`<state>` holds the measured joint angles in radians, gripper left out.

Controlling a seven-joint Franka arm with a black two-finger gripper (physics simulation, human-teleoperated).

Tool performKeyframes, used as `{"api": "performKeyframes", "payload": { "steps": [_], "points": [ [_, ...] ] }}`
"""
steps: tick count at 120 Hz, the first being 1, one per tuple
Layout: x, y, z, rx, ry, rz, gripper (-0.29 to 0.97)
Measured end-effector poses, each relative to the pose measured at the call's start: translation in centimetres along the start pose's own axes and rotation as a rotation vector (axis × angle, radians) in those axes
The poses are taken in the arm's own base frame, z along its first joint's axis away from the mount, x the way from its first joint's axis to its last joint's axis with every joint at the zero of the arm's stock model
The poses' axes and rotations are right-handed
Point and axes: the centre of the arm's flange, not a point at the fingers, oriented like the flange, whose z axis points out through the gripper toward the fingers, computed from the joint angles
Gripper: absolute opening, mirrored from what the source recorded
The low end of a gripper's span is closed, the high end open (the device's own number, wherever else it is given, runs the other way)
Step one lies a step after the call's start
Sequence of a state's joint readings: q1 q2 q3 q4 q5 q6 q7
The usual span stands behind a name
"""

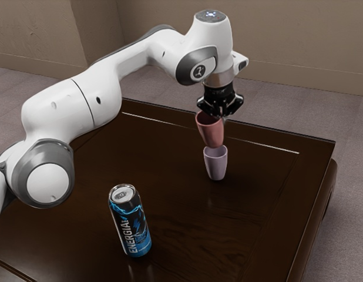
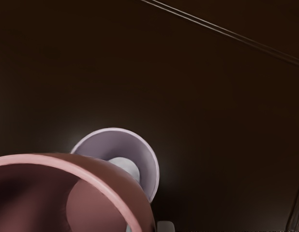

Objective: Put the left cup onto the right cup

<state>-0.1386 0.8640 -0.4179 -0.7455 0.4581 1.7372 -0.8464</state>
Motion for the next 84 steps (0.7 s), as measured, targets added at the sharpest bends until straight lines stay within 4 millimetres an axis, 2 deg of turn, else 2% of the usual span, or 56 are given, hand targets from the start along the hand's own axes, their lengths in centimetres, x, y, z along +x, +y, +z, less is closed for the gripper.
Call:
{"api": "performKeyframes", "payload": {
  "steps": [21,84],
  "points": [
    [0.0,0.0,1.8,0.01,-0.016,0.005,-0.1],
    [1.6,-0.8,4.0,-0.013,0.004,0.018,-0.1]
  ]
}}
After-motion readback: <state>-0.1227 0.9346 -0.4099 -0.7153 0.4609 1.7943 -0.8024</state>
